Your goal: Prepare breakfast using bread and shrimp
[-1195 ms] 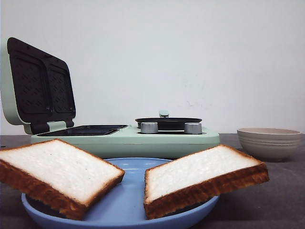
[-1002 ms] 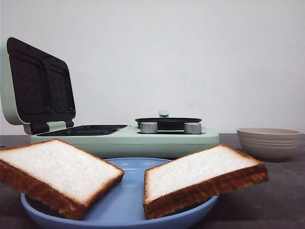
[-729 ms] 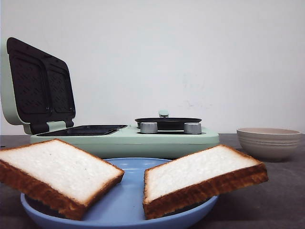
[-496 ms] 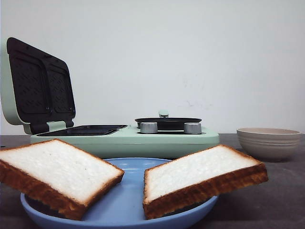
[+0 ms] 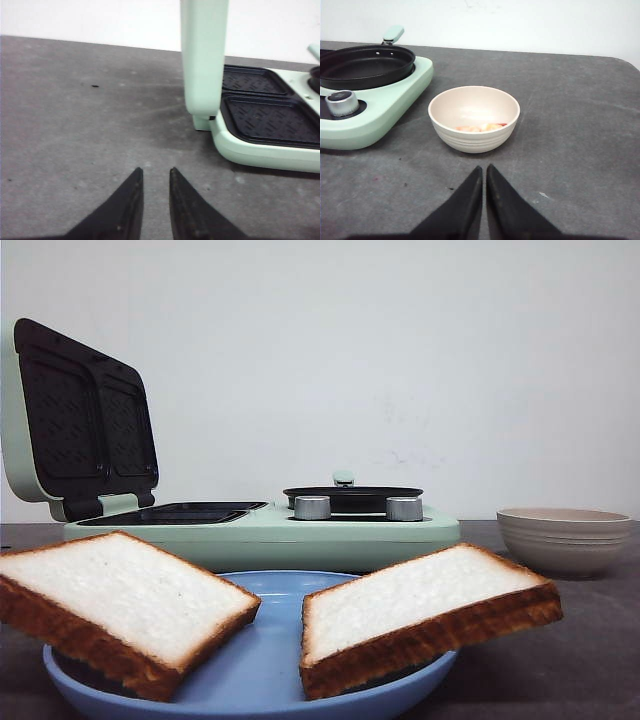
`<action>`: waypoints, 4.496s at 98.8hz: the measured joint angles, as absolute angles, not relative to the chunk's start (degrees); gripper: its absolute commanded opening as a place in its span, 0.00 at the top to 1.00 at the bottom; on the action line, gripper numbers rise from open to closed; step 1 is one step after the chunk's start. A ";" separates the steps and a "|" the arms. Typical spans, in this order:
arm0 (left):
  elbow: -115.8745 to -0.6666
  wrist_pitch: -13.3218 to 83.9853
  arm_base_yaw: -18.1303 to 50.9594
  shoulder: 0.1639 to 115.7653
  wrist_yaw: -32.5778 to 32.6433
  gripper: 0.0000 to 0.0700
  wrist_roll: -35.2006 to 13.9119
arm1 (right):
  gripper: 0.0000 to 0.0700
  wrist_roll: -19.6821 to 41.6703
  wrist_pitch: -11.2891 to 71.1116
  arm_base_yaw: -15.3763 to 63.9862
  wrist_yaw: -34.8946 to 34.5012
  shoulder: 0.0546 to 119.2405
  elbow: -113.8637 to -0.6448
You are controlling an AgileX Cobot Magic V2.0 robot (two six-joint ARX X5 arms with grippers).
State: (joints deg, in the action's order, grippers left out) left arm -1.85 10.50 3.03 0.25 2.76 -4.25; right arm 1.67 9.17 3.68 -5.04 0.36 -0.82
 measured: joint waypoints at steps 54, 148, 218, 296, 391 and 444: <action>-5.19 9.82 3.03 0.51 -11.73 0.99 -28.97 | 0.99 25.50 -6.79 3.68 -15.00 0.36 -3.55; -29.56 39.48 6.83 28.51 -26.13 0.55 -24.93 | 0.51 16.97 11.70 3.68 -19.55 9.58 -25.78; -29.56 34.44 10.00 55.07 -41.60 0.42 -18.48 | 0.51 16.97 13.67 6.17 -19.55 9.56 -25.78; -29.71 26.74 10.00 71.94 -47.99 1.00 -13.15 | 0.51 17.41 15.62 6.81 -19.53 9.56 -25.78; -29.74 8.19 7.57 66.15 -60.23 1.00 -22.22 | 0.51 16.69 16.99 6.81 -19.29 9.56 -25.78; -36.56 -20.67 7.55 60.45 -40.91 1.00 -47.99 | 0.51 16.51 17.02 6.81 -19.27 9.56 -25.78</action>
State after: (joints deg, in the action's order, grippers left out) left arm -36.56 -20.67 7.55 60.45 -40.91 -47.99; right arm 16.51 17.02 6.81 -19.27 9.56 -25.78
